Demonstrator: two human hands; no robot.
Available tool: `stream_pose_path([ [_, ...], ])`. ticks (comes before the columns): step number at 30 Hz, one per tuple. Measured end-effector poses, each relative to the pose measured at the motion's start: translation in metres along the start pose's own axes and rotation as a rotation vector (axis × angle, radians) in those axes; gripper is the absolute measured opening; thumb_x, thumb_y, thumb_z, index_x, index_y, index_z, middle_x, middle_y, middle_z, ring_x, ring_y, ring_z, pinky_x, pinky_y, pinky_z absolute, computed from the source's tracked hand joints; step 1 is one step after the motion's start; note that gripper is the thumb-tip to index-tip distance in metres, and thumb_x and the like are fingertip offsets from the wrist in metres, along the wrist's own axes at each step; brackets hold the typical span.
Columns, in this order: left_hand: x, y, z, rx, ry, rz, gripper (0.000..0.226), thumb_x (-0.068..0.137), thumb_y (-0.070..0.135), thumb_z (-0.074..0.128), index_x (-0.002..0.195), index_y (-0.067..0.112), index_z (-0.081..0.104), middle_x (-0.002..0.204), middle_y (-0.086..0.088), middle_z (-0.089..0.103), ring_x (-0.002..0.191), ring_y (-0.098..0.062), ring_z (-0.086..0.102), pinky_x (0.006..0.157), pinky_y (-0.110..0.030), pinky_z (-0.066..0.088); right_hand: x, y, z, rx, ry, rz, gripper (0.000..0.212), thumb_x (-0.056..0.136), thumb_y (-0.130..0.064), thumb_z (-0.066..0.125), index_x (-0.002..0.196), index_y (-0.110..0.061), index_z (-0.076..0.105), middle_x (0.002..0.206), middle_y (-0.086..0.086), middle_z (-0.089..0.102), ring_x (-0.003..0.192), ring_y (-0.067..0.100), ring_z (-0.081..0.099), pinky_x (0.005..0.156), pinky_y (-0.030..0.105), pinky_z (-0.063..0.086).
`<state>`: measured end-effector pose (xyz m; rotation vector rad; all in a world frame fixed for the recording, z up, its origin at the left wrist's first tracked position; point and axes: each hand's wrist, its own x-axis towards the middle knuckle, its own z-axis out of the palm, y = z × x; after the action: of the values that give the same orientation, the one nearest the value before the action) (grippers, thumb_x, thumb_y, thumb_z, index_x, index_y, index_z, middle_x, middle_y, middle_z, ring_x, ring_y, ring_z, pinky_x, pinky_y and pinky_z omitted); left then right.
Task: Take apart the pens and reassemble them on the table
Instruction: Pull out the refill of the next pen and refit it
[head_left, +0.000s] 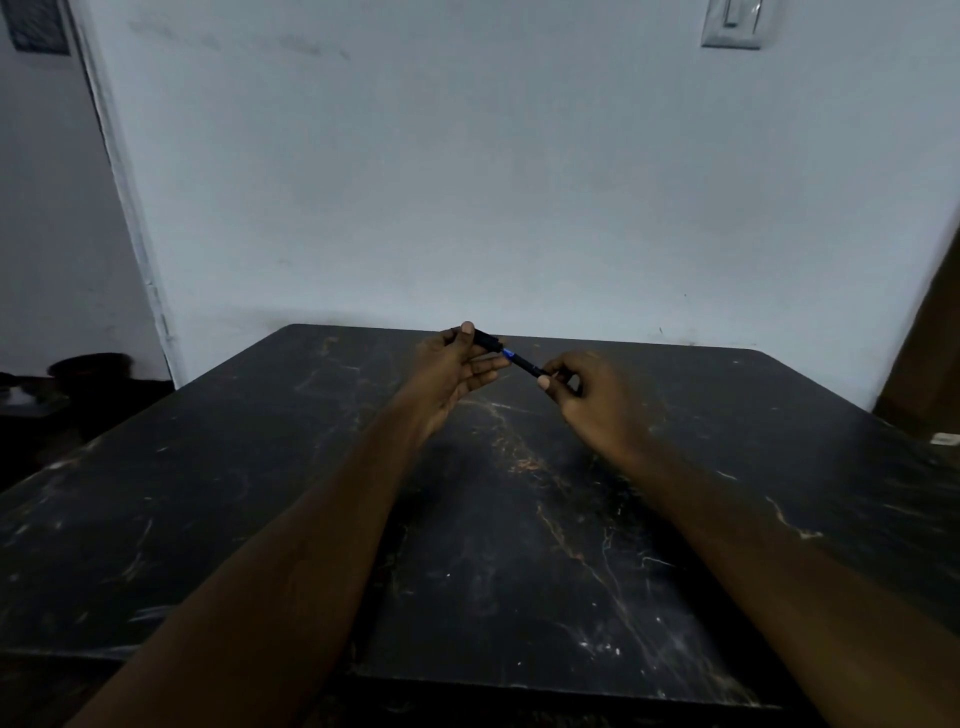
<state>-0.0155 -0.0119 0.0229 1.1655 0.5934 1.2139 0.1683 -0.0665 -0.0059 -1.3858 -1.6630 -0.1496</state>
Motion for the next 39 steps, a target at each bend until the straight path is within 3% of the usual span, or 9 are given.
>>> stream_pose_path([
  [6,-0.001,-0.001,0.001,0.042,0.005,0.022,0.028,0.102,0.025,0.044,0.102,0.001,0.058,0.108,-0.021,0.068,0.073,-0.015,0.073,0.061,-0.023,0.058,0.000,0.001,-0.002,-0.002,-0.010,-0.003,0.008,0.088,-0.027,0.066,0.092,-0.021,0.069,0.085,-0.003,0.062,0.079,0.013,0.054,0.063,0.029,0.041],
  [11,0.002,-0.004,0.003,0.103,0.036,0.045,0.039,0.101,0.024,0.046,0.123,-0.008,0.048,0.113,-0.025,0.067,0.069,-0.016,0.073,0.055,-0.022,0.056,0.000,0.002,0.000,0.005,-0.002,0.021,0.004,0.085,-0.026,0.069,0.088,-0.024,0.068,0.084,-0.008,0.059,0.079,0.009,0.052,0.063,0.029,0.041],
  [17,0.003,-0.010,0.004,0.098,0.004,0.044,0.027,0.099,0.025,0.051,0.110,0.000,0.053,0.106,-0.022,0.069,0.076,-0.021,0.074,0.057,-0.024,0.056,0.000,0.001,0.001,0.002,0.016,0.004,0.006,0.085,-0.027,0.068,0.089,-0.023,0.068,0.084,-0.005,0.059,0.078,0.010,0.051,0.063,0.030,0.042],
  [22,0.005,-0.016,0.004,0.102,-0.072,0.040,0.023,0.095,0.027,0.059,0.102,0.004,0.059,0.101,-0.014,0.073,0.086,-0.026,0.073,0.061,-0.025,0.056,-0.001,-0.001,0.002,0.021,0.029,0.017,0.008,0.087,-0.026,0.067,0.091,-0.019,0.068,0.082,-0.009,0.055,0.072,0.000,0.047,0.058,0.024,0.034],
  [27,0.005,-0.021,-0.001,0.175,-0.065,0.084,0.016,0.090,0.027,0.066,0.093,0.012,0.068,0.087,-0.002,0.076,0.073,-0.017,0.071,0.061,-0.023,0.055,-0.002,-0.004,0.002,0.040,0.020,0.045,0.009,0.087,-0.024,0.067,0.087,-0.015,0.067,0.083,-0.004,0.057,0.072,0.001,0.047,0.058,0.024,0.034],
  [36,0.000,-0.026,-0.013,0.219,-0.074,0.069,0.014,0.090,0.024,0.066,0.095,0.011,0.072,0.092,-0.003,0.076,0.068,-0.012,0.067,0.069,-0.027,0.057,-0.004,-0.007,0.003,0.026,-0.026,0.092,0.015,0.090,-0.031,0.064,0.084,-0.018,0.065,0.084,-0.002,0.059,0.075,0.011,0.053,0.064,0.032,0.043],
  [39,0.000,-0.025,-0.015,0.167,-0.089,0.040,0.013,0.091,0.018,0.064,0.097,0.009,0.071,0.094,-0.005,0.074,0.066,-0.011,0.064,0.073,-0.029,0.056,-0.003,-0.008,0.004,0.056,-0.027,0.154,0.020,0.089,-0.034,0.064,0.073,-0.023,0.065,0.069,-0.001,0.060,0.064,0.017,0.056,0.059,0.033,0.043],
])
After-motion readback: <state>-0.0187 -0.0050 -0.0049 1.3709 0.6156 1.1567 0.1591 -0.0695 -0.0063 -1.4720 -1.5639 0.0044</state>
